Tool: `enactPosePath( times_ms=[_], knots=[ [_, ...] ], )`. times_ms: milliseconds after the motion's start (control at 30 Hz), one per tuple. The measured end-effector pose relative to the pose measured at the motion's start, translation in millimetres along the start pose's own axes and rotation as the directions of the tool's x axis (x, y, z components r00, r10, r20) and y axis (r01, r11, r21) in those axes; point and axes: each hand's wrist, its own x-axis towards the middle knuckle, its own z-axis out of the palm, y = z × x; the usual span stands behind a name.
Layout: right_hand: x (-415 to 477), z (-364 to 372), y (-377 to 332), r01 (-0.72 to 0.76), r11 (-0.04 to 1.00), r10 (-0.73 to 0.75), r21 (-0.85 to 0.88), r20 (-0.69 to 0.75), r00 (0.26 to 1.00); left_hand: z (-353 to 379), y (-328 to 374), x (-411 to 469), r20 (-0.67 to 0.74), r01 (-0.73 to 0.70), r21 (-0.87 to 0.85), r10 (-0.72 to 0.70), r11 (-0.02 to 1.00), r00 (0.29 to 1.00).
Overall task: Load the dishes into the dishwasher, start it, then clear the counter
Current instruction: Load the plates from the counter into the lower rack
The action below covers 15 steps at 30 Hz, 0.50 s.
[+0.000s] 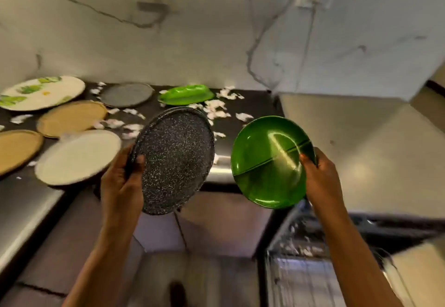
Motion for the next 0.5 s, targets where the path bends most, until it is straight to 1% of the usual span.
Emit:
enactPosePath(
  times_ms=[67,133,200,267,400,500],
  knots=[
    [-37,-59,31,-0.005,0.998,0.004,-0.066,-0.023,1.000,31,-2,-62,0.081,-0.021,0.040,0.018,0.999,0.997],
    [-70,-104,60,-0.019,0.990,0.014,-0.142,-0.035,0.999,60,-4,-120,0.169,-0.011,0.068,-0.001,0.998,0.986],
    [-101,-145,96,-0.079,0.963,0.069,-0.258,-0.048,0.996,86,-6,-175,0.254,0.025,0.073,-0.043,0.997,0.966],
    [-128,-178,132,-0.161,0.912,0.149,-0.378,-0.060,0.987,105,-11,-220,0.303,0.064,0.116,-0.097,0.991,0.948],
    [-176,-219,200,-0.319,0.813,0.314,-0.488,-0.094,0.945,126,-34,-300,0.378,0.147,0.197,-0.213,0.969,0.901],
    [-206,-224,255,-0.424,0.745,0.423,-0.516,-0.127,0.897,134,-66,-347,0.410,0.222,0.256,-0.314,0.941,0.857]
  ],
)
